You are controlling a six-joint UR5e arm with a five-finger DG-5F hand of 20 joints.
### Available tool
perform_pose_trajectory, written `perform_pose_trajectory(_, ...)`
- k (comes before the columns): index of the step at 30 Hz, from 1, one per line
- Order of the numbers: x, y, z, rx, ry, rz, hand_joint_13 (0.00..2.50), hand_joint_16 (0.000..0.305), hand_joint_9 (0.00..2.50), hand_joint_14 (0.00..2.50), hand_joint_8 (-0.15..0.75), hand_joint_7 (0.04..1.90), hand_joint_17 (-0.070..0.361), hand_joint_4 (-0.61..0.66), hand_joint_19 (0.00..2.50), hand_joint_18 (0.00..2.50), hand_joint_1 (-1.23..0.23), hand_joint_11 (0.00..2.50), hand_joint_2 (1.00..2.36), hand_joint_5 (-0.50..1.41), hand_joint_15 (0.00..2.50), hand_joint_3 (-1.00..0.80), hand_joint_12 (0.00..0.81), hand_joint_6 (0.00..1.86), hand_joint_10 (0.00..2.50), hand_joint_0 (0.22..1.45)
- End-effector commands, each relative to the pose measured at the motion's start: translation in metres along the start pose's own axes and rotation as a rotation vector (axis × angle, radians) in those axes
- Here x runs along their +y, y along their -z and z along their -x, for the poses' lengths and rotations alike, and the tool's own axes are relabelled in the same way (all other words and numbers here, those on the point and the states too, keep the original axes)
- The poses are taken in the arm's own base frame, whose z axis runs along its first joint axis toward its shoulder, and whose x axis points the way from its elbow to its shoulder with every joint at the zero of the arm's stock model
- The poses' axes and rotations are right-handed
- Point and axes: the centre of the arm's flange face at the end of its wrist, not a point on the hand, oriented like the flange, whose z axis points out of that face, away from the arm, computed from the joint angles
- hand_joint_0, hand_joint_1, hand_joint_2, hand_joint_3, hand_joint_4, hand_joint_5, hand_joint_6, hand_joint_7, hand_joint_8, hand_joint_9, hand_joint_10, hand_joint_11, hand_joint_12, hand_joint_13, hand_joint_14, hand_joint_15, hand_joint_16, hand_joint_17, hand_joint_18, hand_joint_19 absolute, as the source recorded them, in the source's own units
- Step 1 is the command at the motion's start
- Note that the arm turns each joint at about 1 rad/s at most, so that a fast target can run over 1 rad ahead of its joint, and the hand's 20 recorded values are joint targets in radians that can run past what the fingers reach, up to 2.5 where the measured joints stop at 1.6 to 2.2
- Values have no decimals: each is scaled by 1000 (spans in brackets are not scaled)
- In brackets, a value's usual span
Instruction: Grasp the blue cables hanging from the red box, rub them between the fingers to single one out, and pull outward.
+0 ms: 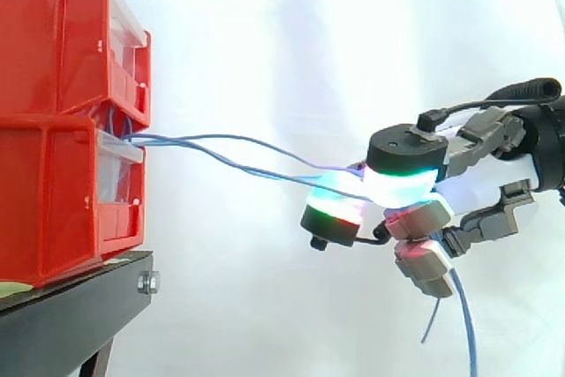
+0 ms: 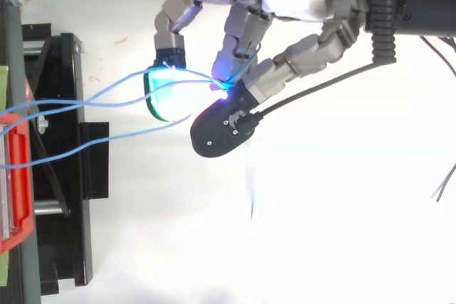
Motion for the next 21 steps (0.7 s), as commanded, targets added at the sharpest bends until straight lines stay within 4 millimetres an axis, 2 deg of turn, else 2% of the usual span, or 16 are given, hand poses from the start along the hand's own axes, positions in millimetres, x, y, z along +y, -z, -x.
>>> perform_pose_trajectory(1, -1, 1, 3, -3, 6, -4, 1128, 51, 1264, 30, 286, 929, 115, 52, 849, 920, -907, 1106, 1000, -142, 844, -500, 363, 887, 26, 685)
perform_pose_trajectory(4, -2, 1, 5, -4, 13, -5, 1150, 52, 1318, 30, 290, 953, 117, 54, 881, 927, -801, 1109, 1000, -132, 854, -500, 366, 883, 25, 566)
perform_pose_trajectory(7, -2, 1, 6, -4, 17, -5, 1169, 55, 1336, 28, 300, 943, 124, 56, 878, 945, -716, 1090, 1000, -130, 846, -500, 382, 879, 24, 521)
perform_pose_trajectory(14, -12, 2, 7, -7, 57, -21, 1183, 57, 1357, 29, 312, 933, 128, 68, 901, 956, -582, 1088, 1000, -130, 863, -500, 390, 866, 24, 509)
perform_pose_trajectory(16, -21, 2, 6, -6, 60, -31, 1187, 57, 1370, 28, 311, 933, 128, 59, 895, 955, -545, 1074, 1000, -131, 847, -500, 387, 864, 24, 513)
perform_pose_trajectory(21, -29, 1, 5, -8, 58, -29, 1193, 54, 1383, 29, 298, 930, 122, 60, 918, 943, -543, 1093, 1000, -132, 868, -500, 377, 863, 24, 552)
